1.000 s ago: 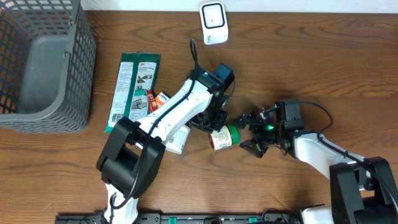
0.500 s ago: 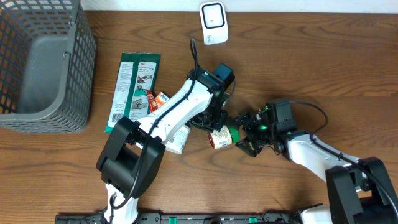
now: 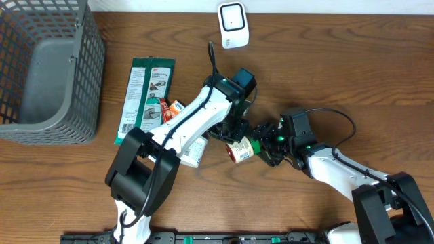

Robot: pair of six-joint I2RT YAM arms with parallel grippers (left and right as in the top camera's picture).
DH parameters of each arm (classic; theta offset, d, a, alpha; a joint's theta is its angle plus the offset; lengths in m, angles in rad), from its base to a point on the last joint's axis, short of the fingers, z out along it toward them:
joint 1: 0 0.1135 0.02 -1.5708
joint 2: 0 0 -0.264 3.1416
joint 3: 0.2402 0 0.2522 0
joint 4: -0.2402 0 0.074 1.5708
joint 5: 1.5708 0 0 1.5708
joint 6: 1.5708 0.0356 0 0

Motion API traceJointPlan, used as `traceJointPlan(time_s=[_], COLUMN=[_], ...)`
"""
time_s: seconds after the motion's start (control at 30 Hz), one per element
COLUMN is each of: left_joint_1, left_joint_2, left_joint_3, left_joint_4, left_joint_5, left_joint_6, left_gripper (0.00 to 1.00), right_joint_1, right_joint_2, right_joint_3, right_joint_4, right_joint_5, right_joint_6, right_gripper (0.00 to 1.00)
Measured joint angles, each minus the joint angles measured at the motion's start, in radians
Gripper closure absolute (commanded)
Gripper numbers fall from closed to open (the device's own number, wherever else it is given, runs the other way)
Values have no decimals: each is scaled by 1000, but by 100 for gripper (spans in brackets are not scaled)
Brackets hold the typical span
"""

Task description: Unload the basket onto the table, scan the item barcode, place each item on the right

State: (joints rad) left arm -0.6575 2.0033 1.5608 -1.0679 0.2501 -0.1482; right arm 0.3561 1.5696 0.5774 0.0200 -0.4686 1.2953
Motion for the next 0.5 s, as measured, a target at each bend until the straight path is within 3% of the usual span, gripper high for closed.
traceJointPlan(time_s=[0.1, 0.3, 0.5], left_joint_1=[2, 38, 132], left_joint_2=[0, -21, -125], left_joint_3=[0, 24, 50], left_joint_4=[2, 19, 55], left_joint_5=[0, -2, -18], left_joint_6=[3, 3, -8], left_gripper=[76, 72, 71], right_joint_1=[3, 3, 3], right_joint_2=[0, 2, 2], right_joint_3=[1, 1, 10], right_joint_4=[13, 38, 31], right_joint_5=[14, 60, 72], right_joint_6=[-10, -70, -145], right_gripper=[28, 35, 25])
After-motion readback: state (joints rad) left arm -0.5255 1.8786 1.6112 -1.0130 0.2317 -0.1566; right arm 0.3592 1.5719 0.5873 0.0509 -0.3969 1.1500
